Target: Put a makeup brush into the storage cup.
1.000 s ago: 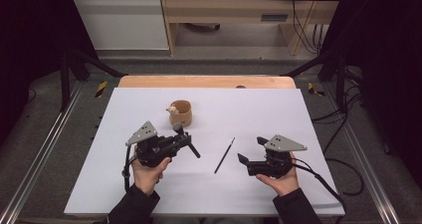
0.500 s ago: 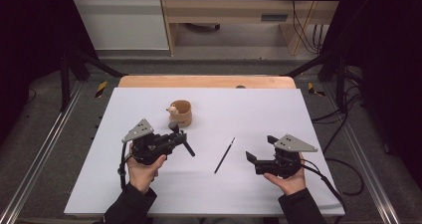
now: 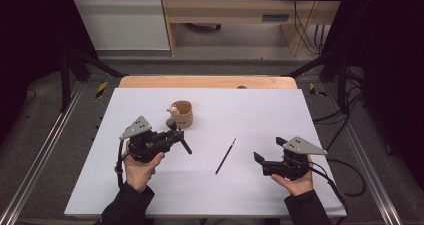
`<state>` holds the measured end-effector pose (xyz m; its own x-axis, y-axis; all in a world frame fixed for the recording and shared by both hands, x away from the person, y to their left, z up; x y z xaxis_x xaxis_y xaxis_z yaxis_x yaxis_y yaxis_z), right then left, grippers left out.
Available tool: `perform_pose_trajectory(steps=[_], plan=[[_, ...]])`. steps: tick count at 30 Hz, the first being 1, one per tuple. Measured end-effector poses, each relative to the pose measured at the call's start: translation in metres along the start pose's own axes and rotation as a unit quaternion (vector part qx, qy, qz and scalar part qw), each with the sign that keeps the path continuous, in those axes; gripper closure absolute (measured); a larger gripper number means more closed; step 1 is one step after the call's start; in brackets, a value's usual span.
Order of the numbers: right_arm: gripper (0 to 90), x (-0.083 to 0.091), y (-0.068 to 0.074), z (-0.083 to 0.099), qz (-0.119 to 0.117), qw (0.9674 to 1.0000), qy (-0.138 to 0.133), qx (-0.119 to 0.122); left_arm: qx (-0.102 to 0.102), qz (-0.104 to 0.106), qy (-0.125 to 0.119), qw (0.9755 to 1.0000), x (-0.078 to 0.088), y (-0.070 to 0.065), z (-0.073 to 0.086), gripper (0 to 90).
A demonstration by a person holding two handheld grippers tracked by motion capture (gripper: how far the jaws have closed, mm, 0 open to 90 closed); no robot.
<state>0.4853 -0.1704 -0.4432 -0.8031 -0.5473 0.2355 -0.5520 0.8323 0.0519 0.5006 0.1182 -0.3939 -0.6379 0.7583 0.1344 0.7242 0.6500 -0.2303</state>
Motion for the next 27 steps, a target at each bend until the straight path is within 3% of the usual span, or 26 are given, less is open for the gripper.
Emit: perform_pose_trajectory(steps=[5, 14, 27], plan=[[7.4, 0.002, -0.002, 0.0, 0.009, 1.0, 0.001, 0.004, -0.006, -0.003, 0.004, 1.0, 0.0, 0.001, -0.004, 77.0], [7.4, 0.008, -0.015, 0.003, 0.025, 0.9996, -0.005, -0.012, -0.021, -0.011, 0.011, 0.9997, -0.002, 0.005, -0.012, 77.0], [6.9, 0.009, -0.018, 0.004, 0.033, 0.9994, -0.001, -0.011, -0.037, -0.032, 0.027, 0.9985, -0.004, 0.016, -0.02, 77.0]])
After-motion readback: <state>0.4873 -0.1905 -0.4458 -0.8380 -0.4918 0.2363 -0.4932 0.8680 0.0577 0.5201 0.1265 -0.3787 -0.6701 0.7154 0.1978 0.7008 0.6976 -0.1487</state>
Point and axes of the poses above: each handheld gripper's, and its own axes: x roughly backward along the jaws, z roughly out of its underside, y roughly to its left, the point moved 9 cm from there along -x, roughly forward along the jaws, and after that the axes turned 10 degrees about -y, right-handed, at the moved point
